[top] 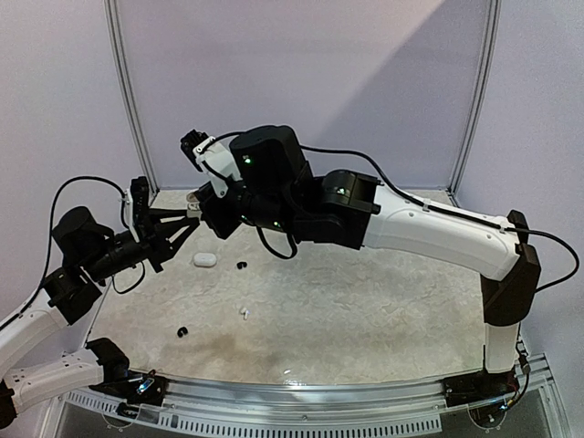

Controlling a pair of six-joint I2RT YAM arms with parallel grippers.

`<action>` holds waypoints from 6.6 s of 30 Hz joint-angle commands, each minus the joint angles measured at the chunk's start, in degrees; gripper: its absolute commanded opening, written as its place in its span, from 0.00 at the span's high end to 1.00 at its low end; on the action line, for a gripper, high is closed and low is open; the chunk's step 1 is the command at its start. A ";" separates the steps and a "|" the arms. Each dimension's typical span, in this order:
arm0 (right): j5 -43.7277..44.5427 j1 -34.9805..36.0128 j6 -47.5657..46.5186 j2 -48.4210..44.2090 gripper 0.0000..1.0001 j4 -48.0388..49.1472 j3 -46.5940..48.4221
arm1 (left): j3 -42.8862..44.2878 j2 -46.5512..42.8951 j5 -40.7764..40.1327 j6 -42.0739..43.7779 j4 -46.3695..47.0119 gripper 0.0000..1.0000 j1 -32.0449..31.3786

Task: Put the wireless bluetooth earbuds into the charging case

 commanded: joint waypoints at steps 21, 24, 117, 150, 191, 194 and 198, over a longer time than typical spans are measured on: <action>-29.38 -6.82 -0.23 -13.95 0.33 -5.20 -4.45 | 0.64 -0.23 8.47 -10.30 7.58 1.00 -0.55; -36.02 -9.46 4.73 -17.37 0.16 -2.80 -10.99 | 1.58 0.34 9.56 -13.87 10.01 1.00 -0.55; -42.45 -7.18 -2.06 -13.26 1.00 9.83 -13.43 | 6.56 1.74 15.84 -13.06 2.83 0.62 -0.55; -42.41 -7.29 -1.54 -12.95 1.00 10.50 -13.64 | 7.26 2.14 17.46 -18.47 8.11 0.73 -0.55; -24.87 -2.54 -11.97 -2.27 0.27 -17.09 10.28 | 7.40 3.55 20.49 -4.95 -4.87 1.00 -0.65; -22.39 -2.35 -12.55 -1.74 0.32 -17.28 11.24 | 7.51 3.76 21.20 -3.80 -5.58 1.00 -0.72; -22.09 -2.09 -13.07 -0.84 0.35 -17.11 11.86 | 7.77 4.00 21.47 -2.06 -6.21 1.00 -0.81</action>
